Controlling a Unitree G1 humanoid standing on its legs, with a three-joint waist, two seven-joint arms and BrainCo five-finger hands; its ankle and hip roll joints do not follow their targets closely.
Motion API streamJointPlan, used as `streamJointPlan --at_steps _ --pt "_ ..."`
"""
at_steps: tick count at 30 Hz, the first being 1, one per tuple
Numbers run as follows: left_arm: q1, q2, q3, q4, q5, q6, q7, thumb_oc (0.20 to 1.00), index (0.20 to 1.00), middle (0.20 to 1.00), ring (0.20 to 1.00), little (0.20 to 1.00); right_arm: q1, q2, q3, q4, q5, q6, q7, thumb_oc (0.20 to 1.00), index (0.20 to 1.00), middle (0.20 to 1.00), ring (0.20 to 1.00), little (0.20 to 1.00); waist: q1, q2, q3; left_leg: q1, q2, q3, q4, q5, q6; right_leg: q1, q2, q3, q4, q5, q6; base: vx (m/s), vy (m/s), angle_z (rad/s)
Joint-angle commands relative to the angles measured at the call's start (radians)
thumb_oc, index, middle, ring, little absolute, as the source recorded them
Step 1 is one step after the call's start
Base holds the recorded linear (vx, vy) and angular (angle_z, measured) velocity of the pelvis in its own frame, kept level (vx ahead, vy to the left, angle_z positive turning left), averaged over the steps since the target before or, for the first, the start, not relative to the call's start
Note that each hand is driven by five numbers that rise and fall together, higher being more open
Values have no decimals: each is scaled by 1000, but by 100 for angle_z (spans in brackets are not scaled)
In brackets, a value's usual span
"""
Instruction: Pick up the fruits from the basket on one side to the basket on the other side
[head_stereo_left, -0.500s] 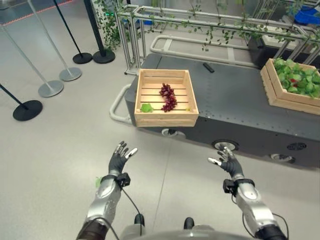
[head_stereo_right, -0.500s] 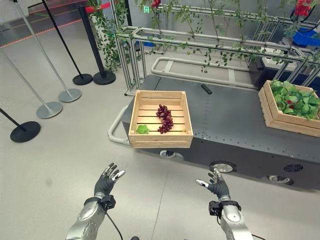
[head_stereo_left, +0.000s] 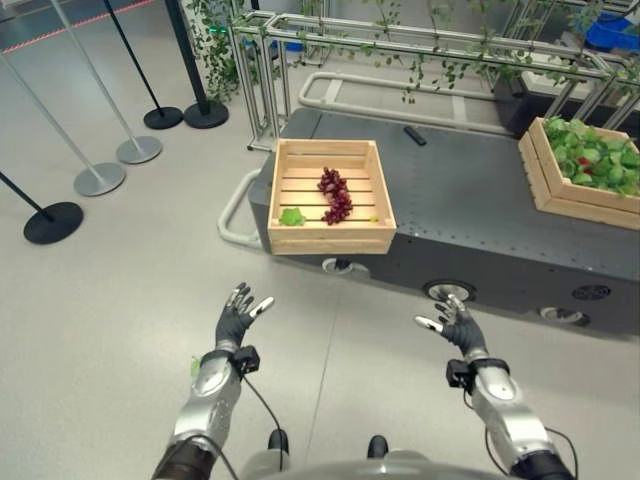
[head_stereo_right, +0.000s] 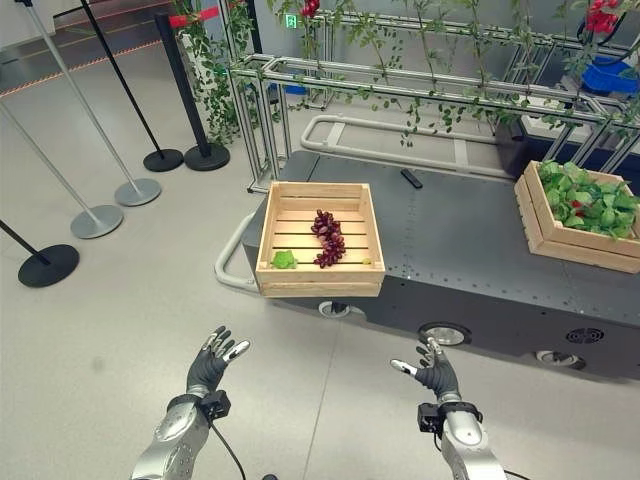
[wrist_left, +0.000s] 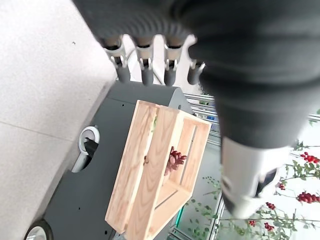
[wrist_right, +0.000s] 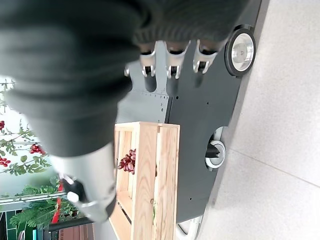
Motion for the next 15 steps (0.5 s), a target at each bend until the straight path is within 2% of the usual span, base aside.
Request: streamJointPlan --at_steps 1,6,8,9,10,11,12,13,14,15 --pt "-31 41 1 -66 25 -47 2 1000 1000 1000 1000 1000 -47 -14 -19 -82 -19 -35 -13 1000 1000 1000 1000 1000 10 -27 -12 -74 3 45 107 -108 15 -33 -104 -6 158 -154 83 6 54 -1" --pt "-42 49 -7 -75 16 -48 5 1000 1000 1000 1000 1000 -94 -28 -27 -108 -31 -37 -27 1000 1000 1000 1000 1000 20 -34 7 -80 -13 47 109 -120 37 -85 -128 5 250 -147 107 -6 98 1" --pt "-50 54 -13 -79 20 -48 5 1000 1000 1000 1000 1000 -109 -35 -36 -120 -33 -35 -37 1000 1000 1000 1000 1000 22 -32 26 -70 -30 47 104 -127 52 -120 -150 11 333 -131 124 13 154 6" --pt "-51 58 -20 -87 25 -45 6 1000 1000 1000 1000 1000 -119 -41 -43 -133 -29 -35 -41 1000 1000 1000 1000 1000 18 -26 51 -51 -41 42 101 -131 64 -154 -151 31 465 -80 131 24 160 14" --pt "-52 58 -20 -87 26 -45 6 1000 1000 1000 1000 1000 -119 -41 -43 -133 -29 -35 -41 1000 1000 1000 1000 1000 20 -28 52 -50 -43 45 101 -132 65 -159 -154 35 473 -83 132 28 196 13" --pt "-49 68 -26 -98 33 -43 5 1000 1000 1000 1000 1000 -142 -48 -48 -139 -22 -37 -49 1000 1000 1000 1000 1000 14 -9 92 -15 -33 39 82 -126 72 -229 -126 48 620 -60 127 2 94 10" --pt "-50 67 -26 -98 33 -43 5 1000 1000 1000 1000 1000 -144 -49 -48 -139 -21 -37 -49 1000 1000 1000 1000 1000 16 -10 94 -13 -35 42 81 -126 72 -233 -128 52 627 -62 127 0 123 13" --pt "-50 69 -30 -103 33 -45 6 1000 1000 1000 1000 1000 -164 -56 -45 -137 -18 -41 -57 1000 1000 1000 1000 1000 11 1 117 4 -27 39 67 -123 73 -291 -112 59 674 -63 125 25 36 16" --pt "-50 70 -30 -104 37 -44 5 1000 1000 1000 1000 1000 -178 -63 -48 -132 -21 -42 -63 1000 1000 1000 1000 1000 9 6 125 18 -27 36 55 -122 75 -320 -104 59 677 -69 124 152 51 13" --pt "-53 72 -34 -107 35 -43 -2 1000 1000 1000 1000 1000 -204 -86 -63 -129 -23 -41 -86 1000 1000 1000 1000 1000 -6 11 133 40 -46 17 34 -125 77 -370 -58 95 591 -98 98 168 18 -2"
